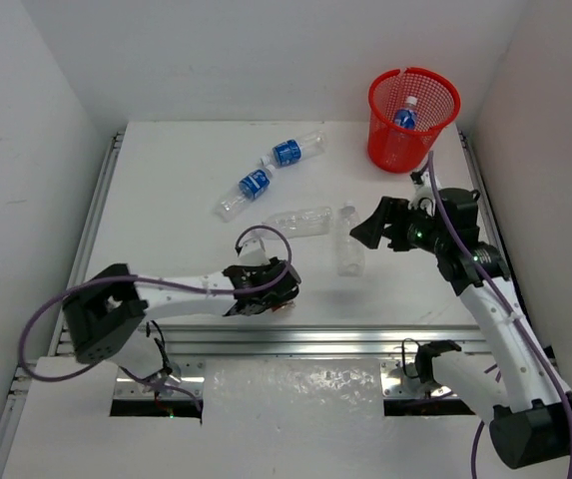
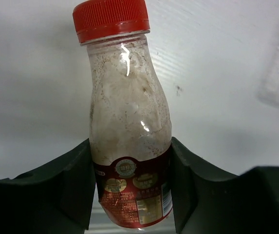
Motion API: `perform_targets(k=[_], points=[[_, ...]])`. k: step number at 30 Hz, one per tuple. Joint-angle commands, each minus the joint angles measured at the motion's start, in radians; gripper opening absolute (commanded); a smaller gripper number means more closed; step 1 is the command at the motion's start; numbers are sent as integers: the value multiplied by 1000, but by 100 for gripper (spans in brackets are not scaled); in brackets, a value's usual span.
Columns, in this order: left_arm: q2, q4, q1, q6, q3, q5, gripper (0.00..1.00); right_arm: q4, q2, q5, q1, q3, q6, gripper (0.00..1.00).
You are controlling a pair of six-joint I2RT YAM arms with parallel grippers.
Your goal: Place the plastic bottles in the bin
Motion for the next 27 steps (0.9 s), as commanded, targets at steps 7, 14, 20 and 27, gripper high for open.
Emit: perform_targets(k=[7,14,20,27], points=[[-470,496,-74,676,-167,248,0,627,112,-587,148,-174,208,99],[-645,872,-74,830,-300,552,0,822,144,-611,236,-220,262,99],[-621,949,-74,839,-302,609,0,877,156,-676,280,-214,314,61],[-556,754,-72,865,-178,384,78,880,135,-692,283,-234,334,0]])
